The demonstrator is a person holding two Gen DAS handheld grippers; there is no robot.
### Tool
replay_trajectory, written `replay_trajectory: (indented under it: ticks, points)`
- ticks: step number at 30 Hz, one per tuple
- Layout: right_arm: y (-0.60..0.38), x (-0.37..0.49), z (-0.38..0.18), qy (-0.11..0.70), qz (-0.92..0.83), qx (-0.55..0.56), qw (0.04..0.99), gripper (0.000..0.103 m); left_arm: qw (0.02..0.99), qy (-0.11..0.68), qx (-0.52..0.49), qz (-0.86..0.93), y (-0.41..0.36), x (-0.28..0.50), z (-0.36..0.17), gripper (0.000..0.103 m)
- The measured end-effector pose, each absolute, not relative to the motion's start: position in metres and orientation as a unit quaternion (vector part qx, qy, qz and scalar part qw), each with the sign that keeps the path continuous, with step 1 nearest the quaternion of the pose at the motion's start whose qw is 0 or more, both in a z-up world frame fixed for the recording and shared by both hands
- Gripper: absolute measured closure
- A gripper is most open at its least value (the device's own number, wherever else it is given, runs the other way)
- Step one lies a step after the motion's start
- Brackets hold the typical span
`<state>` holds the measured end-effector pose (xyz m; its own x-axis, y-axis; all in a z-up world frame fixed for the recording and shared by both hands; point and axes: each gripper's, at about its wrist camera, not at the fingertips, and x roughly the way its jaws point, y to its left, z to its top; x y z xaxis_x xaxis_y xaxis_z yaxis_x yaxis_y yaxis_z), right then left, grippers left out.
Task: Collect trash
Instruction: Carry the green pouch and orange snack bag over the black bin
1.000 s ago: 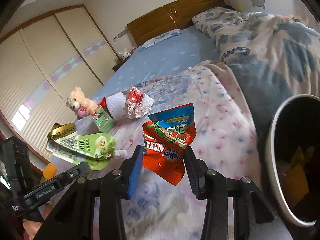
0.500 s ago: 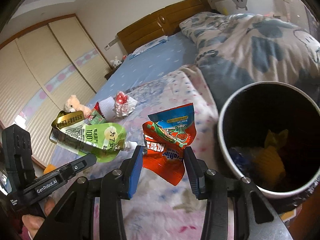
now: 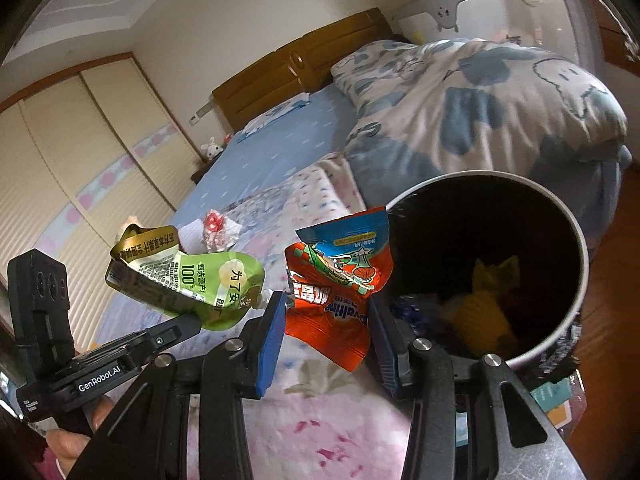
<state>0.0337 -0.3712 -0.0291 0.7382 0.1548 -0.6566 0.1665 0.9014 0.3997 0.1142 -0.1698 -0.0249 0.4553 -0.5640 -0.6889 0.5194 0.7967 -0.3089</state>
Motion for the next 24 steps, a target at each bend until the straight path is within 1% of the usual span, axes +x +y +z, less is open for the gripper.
replay_trajectory:
  ticks: [16, 24]
  points:
    - [-0.418, 0.010, -0.027, 0.350, -0.051, 0.237, 0.905, 0.061, 0.838, 0.408, -0.005, -0.362, -0.230, 0.112, -0.015, 0.101]
    - [-0.432, 0.008, -0.032, 0.353, -0.063, 0.241, 0.902, 0.061, 0.830, 0.416, 0.004, -0.371, -0.251, 0.113, -0.020, 0.101]
